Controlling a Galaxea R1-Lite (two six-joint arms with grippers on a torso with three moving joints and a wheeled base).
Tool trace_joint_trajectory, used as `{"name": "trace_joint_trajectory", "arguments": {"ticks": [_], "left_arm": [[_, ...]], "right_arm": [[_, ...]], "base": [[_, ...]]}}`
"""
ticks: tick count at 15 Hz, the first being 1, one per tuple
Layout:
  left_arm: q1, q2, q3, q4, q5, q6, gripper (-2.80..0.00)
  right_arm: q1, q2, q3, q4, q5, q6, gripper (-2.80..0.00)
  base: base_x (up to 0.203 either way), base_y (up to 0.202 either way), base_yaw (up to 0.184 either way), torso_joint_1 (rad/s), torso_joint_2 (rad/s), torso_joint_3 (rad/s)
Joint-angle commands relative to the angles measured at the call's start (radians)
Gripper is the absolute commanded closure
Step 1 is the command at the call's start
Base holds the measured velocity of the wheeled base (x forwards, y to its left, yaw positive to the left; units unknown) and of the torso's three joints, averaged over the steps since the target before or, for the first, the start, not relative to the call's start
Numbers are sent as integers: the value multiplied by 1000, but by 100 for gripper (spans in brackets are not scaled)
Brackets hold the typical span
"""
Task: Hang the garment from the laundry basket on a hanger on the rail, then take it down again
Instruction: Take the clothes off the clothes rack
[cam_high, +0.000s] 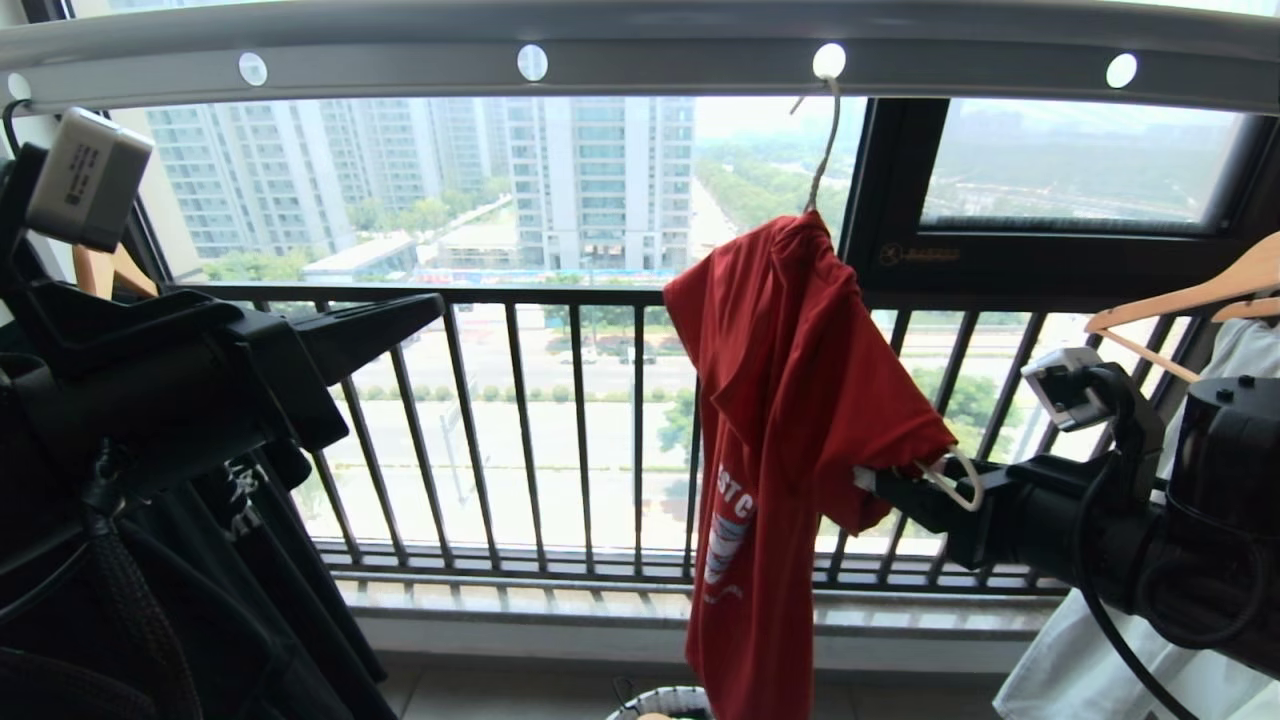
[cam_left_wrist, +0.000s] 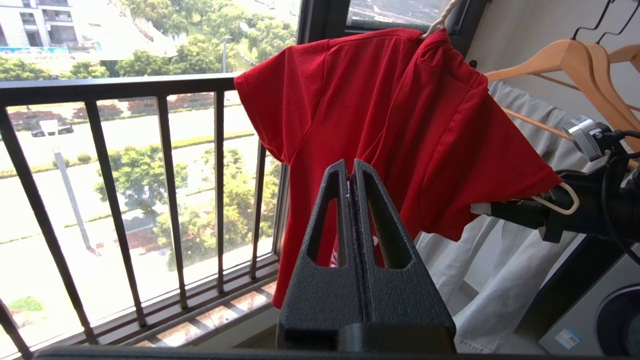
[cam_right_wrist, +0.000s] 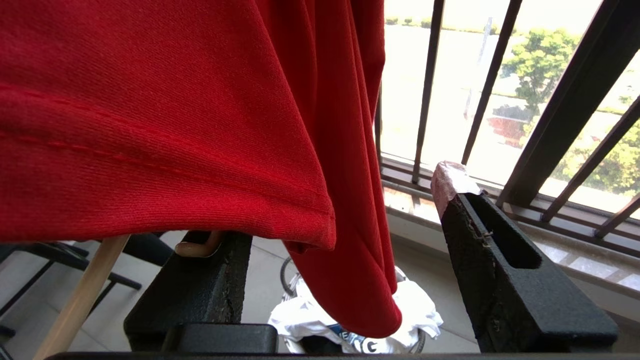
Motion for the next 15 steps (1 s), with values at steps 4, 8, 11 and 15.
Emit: {"name": "trace_joint_trajectory", "arguments": {"ticks": [4, 8, 11, 15], "left_arm": [[0, 0, 0, -4, -1, -2, 0], [0, -2, 0, -5, -1, 0, 0], [0, 1, 0, -5, -1, 0, 0], [0, 1, -2, -5, -1, 0, 0]], "right_arm": [[2, 19, 32, -15, -2, 3, 0], [2, -23, 48, -14, -2, 5, 0], [2, -80, 81, -13, -1, 3, 0], [2, -168, 150, -11, -1, 3, 0]], "base": [[0, 0, 0, 0, 0, 0], [0, 0, 0, 0, 0, 0], [0, 0, 0, 0, 0, 0], [0, 0, 0, 0, 0, 0]]}}
